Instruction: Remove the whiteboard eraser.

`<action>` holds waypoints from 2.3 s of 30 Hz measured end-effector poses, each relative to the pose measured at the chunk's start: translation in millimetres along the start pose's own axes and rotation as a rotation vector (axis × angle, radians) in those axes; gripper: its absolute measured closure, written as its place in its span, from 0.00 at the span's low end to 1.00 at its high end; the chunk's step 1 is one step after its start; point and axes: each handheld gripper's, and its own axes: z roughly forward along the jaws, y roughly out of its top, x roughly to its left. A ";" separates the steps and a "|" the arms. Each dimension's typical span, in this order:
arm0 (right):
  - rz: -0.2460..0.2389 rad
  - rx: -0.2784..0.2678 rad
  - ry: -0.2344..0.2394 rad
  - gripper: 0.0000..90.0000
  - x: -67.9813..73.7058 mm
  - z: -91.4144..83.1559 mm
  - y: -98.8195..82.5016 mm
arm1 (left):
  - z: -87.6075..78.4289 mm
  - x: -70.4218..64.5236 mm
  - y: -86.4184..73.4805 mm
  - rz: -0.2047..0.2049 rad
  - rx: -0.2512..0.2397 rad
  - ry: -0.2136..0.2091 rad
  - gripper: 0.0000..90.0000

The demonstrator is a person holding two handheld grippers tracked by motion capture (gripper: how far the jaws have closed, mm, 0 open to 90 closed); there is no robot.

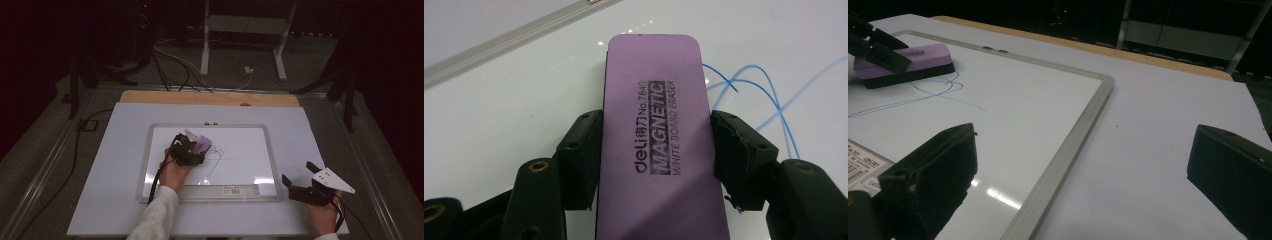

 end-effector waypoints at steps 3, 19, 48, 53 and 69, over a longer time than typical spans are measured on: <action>0.001 -0.001 -0.001 0.00 -0.9 -0.3 -0.2 | 2.3 8.4 1.8 -0.025 -0.004 0.028 0.47; -0.001 0.003 0.002 0.00 0.4 1.0 -0.1 | 5.6 -11.5 8.1 0.022 0.019 -0.042 0.47; 0.001 0.001 -0.001 0.00 0.0 0.3 -0.2 | 12.2 -24.0 21.3 0.060 0.053 -0.009 0.47; 0.006 0.000 -0.003 0.00 -2.0 -0.1 -0.7 | 15.3 -0.2 24.4 -0.039 0.064 0.050 0.47; 0.001 -0.001 -0.003 0.00 -0.5 -0.2 -0.1 | 13.6 -21.2 27.2 0.080 0.088 0.000 0.47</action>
